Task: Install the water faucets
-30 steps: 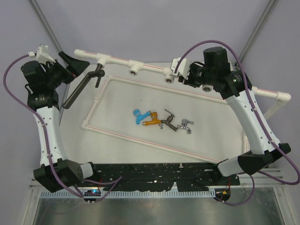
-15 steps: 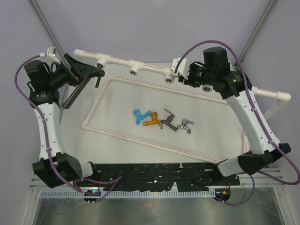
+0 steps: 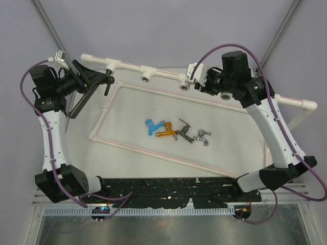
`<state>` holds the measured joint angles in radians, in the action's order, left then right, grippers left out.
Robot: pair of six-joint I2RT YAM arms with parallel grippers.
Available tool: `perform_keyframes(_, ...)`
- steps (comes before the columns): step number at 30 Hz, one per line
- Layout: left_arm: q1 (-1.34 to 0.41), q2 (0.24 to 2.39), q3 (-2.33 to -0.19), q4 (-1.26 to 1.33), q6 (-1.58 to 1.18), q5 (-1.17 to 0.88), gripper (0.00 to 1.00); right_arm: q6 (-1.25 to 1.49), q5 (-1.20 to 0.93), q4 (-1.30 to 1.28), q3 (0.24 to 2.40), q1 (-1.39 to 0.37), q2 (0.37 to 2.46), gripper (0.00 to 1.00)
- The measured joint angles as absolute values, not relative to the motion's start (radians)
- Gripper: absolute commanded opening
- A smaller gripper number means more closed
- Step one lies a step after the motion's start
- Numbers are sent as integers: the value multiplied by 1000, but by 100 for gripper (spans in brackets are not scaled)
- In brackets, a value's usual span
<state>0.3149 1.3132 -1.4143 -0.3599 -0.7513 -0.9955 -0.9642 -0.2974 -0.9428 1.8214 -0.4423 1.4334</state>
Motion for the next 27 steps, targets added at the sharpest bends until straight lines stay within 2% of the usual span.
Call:
perform_keyframes(5, 319, 1313, -1415, -358, -743, -977, 55, -965, -295, -943, 1821, -442, 1433, 5)
perform_keyframes(11, 310, 1302, -1423, -380, -696, -926, 45, -964, -294, -943, 1821, -442, 1433, 5)
perform_keyframes(15, 266, 1282, -1478, -471, -561, -812, 38, -964, -294, -943, 1821, -442, 1433, 5)
perform_keyframes(16, 247, 1276, -1496, -498, -519, -769, 35, -964, -294, -943, 1821, -442, 1433, 5)
perform_keyframes(20, 149, 1242, -1549, -583, -325, -564, 33, -965, -294, -945, 1821, -442, 1433, 5)
perform_keyframes(27, -160, 1143, -1520, -598, 17, -31, 30, -965, -303, -960, 1821, -440, 1427, 5)
